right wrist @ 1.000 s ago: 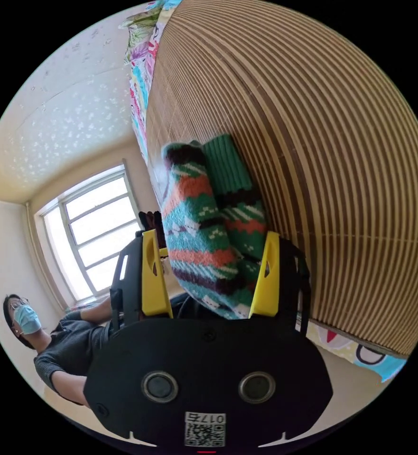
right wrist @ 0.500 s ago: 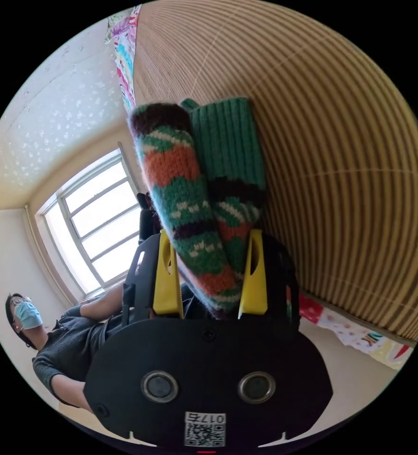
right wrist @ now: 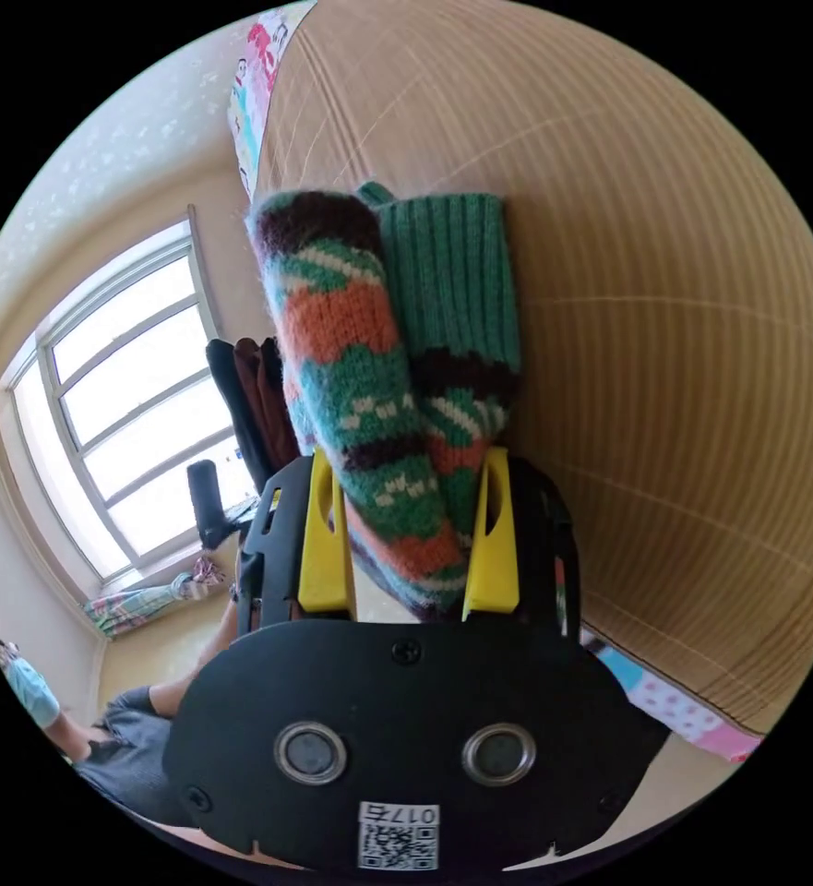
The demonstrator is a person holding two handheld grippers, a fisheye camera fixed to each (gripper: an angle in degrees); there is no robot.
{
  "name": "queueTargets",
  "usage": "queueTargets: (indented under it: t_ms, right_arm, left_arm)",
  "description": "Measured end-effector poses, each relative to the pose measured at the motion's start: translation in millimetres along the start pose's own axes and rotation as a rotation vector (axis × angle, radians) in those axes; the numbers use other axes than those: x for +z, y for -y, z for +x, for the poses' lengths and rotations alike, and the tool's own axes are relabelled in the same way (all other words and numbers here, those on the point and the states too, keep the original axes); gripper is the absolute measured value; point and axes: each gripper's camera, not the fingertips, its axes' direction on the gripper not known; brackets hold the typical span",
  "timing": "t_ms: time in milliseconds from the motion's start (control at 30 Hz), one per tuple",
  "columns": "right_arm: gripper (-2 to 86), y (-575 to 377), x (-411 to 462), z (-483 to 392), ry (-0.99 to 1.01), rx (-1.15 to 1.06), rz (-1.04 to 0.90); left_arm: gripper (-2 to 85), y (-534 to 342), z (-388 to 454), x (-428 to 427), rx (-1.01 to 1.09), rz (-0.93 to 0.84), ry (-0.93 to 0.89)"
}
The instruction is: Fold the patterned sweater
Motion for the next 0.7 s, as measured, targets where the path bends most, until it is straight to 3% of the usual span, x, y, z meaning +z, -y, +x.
queueTargets:
  t_ms: [233, 367, 467, 567, 633, 700]
  right_arm:
    - [21.1, 75, 127, -79, 0.017, 0.018, -0.116]
    - [20.5, 103, 149, -106, -0.025, -0.025, -0.173]
    - [18.1, 109, 120, -110, -0.007, -0.007, -0.137]
    - [7.6, 95, 74, -98, 0.035, -0.064, -0.132]
    - [2.8, 68, 35, -71, -0.102, -0.003, -0.150]
    - [1.8, 37, 8, -41, -0.313, 0.110, -0.189]
  left_arm:
    - [14.3, -55, -99, -60, -0.073, 0.215, -0.028]
    - [11.8, -89, -136, -24, -0.100, 0.073, -0.116]
    - [9.5, -126, -163, 39, -0.155, -0.192, -0.154]
    - [7.9, -181, -196, 115, -0.352, -0.614, -0.254]
    - [7.7, -238, -212, 168, -0.604, -1.024, -0.440]
    - [6.5, -265, -210, 181, -0.738, -1.154, -0.612]
